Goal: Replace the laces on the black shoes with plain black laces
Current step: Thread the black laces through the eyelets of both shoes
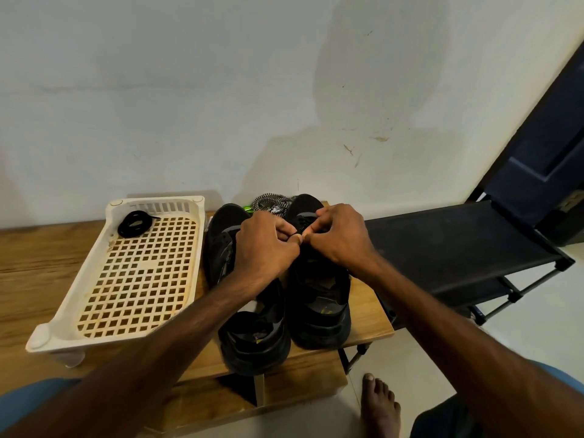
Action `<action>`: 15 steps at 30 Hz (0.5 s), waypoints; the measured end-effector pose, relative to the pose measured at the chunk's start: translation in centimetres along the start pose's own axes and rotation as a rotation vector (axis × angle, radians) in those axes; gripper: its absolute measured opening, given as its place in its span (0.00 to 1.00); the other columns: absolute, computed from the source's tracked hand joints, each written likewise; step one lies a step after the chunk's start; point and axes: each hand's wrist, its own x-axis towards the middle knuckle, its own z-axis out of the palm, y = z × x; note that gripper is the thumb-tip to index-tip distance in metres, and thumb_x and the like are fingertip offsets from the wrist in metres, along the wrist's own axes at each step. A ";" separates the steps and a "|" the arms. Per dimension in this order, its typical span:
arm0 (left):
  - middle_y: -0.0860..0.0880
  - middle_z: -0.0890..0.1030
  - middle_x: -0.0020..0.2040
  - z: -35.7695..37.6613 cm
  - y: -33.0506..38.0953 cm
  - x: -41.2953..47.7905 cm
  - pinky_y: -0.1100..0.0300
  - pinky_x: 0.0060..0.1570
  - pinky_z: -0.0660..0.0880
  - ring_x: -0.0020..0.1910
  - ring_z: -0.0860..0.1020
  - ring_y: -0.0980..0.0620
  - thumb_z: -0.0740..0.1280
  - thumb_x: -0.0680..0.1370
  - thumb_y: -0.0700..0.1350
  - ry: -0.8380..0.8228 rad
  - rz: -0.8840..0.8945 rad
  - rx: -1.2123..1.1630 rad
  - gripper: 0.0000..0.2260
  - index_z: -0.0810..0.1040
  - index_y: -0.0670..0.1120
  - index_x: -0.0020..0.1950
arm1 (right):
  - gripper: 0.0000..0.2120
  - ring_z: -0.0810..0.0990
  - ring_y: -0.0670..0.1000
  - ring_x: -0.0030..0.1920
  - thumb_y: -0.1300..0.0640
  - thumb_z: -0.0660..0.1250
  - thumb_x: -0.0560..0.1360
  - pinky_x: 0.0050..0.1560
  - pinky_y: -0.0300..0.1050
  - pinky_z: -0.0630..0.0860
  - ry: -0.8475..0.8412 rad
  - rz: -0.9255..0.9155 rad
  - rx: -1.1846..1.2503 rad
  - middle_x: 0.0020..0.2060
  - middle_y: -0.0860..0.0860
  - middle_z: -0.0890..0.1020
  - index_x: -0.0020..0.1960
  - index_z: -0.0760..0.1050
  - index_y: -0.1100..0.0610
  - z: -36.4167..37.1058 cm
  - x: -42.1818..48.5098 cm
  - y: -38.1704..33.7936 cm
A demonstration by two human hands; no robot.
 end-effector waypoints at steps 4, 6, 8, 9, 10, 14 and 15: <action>0.55 0.84 0.34 -0.5 -0.3 0.6 0.54 0.47 0.84 0.29 0.84 0.56 0.70 0.80 0.44 -0.088 -0.022 -0.088 0.05 0.86 0.48 0.48 | 0.02 0.72 0.31 0.38 0.60 0.78 0.72 0.33 0.20 0.67 -0.012 0.026 0.068 0.34 0.36 0.75 0.41 0.88 0.55 0.1 0.1 0.3; 0.57 0.84 0.38 -0.8 -0.6 0.9 0.56 0.49 0.83 0.29 0.84 0.56 0.69 0.81 0.43 -0.139 -0.024 -0.067 0.05 0.86 0.49 0.51 | 0.02 0.73 0.30 0.38 0.59 0.78 0.72 0.31 0.22 0.67 -0.039 0.042 0.108 0.34 0.36 0.76 0.42 0.87 0.54 0.2 0.1 0.4; 0.56 0.85 0.39 -0.9 -0.9 1.1 0.55 0.48 0.84 0.30 0.84 0.56 0.72 0.79 0.42 -0.144 -0.030 -0.081 0.04 0.86 0.49 0.49 | 0.02 0.73 0.30 0.38 0.59 0.78 0.72 0.31 0.23 0.66 -0.054 0.052 0.122 0.34 0.35 0.75 0.43 0.87 0.53 0.2 0.0 0.6; 0.54 0.85 0.38 -0.8 -0.9 1.1 0.54 0.46 0.84 0.30 0.85 0.55 0.73 0.78 0.41 -0.137 -0.037 -0.100 0.04 0.86 0.49 0.47 | 0.02 0.73 0.31 0.39 0.59 0.78 0.73 0.33 0.23 0.66 -0.053 0.053 0.123 0.34 0.35 0.75 0.43 0.87 0.53 0.2 -0.1 0.7; 0.53 0.85 0.37 -0.7 -0.9 1.1 0.53 0.45 0.85 0.30 0.85 0.55 0.73 0.78 0.41 -0.126 -0.041 -0.108 0.05 0.86 0.49 0.44 | 0.02 0.74 0.33 0.40 0.58 0.78 0.72 0.38 0.24 0.67 -0.051 0.051 0.126 0.36 0.35 0.76 0.43 0.87 0.53 0.1 0.0 0.9; 0.52 0.86 0.37 0.0 -0.5 0.9 0.54 0.48 0.83 0.38 0.84 0.55 0.73 0.75 0.43 -0.038 0.006 0.018 0.05 0.86 0.51 0.41 | 0.04 0.77 0.42 0.53 0.57 0.80 0.71 0.50 0.33 0.72 -0.097 0.030 0.091 0.45 0.41 0.80 0.45 0.87 0.53 -0.3 0.3 1.3; 0.53 0.85 0.37 0.1 -0.2 0.8 0.54 0.48 0.83 0.39 0.84 0.55 0.73 0.74 0.43 -0.013 0.005 0.037 0.06 0.86 0.52 0.39 | 0.06 0.77 0.43 0.53 0.58 0.80 0.71 0.46 0.29 0.70 -0.123 0.011 0.041 0.47 0.43 0.82 0.47 0.87 0.53 -0.3 0.4 1.4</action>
